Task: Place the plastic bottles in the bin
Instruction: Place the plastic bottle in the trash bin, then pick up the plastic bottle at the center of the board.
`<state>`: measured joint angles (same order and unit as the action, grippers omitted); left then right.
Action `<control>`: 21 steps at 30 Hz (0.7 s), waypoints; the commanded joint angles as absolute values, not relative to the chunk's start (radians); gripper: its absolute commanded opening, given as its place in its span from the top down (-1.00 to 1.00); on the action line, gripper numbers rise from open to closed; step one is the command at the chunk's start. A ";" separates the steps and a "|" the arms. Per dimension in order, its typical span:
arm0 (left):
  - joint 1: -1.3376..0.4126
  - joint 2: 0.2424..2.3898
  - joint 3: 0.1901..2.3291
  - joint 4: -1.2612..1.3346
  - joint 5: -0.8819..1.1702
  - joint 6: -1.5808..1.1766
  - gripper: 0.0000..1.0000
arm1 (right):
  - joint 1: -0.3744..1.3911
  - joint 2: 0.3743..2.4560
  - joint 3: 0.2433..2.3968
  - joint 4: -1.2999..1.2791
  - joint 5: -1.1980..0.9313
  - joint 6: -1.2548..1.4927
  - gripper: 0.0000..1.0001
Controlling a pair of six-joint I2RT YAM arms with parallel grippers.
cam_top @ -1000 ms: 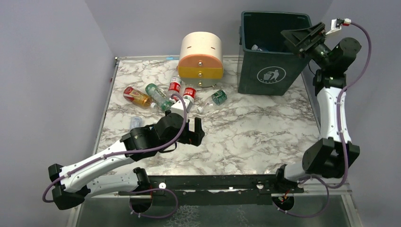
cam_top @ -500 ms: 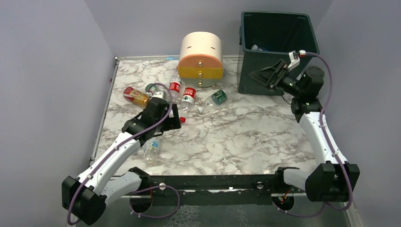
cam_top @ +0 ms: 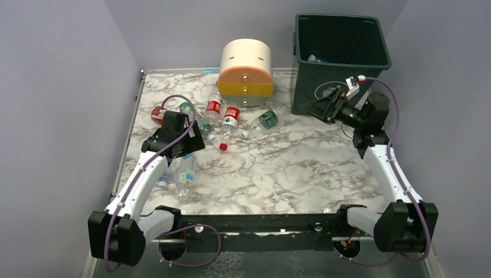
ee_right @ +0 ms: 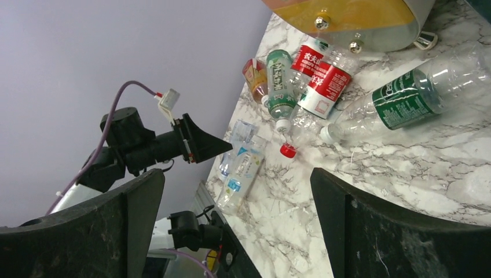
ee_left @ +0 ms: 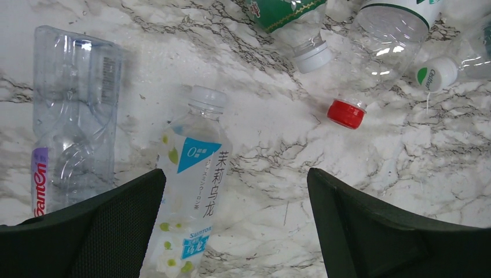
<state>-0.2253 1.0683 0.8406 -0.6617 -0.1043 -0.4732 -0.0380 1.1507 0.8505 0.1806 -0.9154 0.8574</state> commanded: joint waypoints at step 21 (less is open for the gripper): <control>-0.132 1.329 0.967 -0.769 -0.038 -0.338 -0.98 | -0.034 1.151 0.768 0.264 -0.997 0.847 -1.00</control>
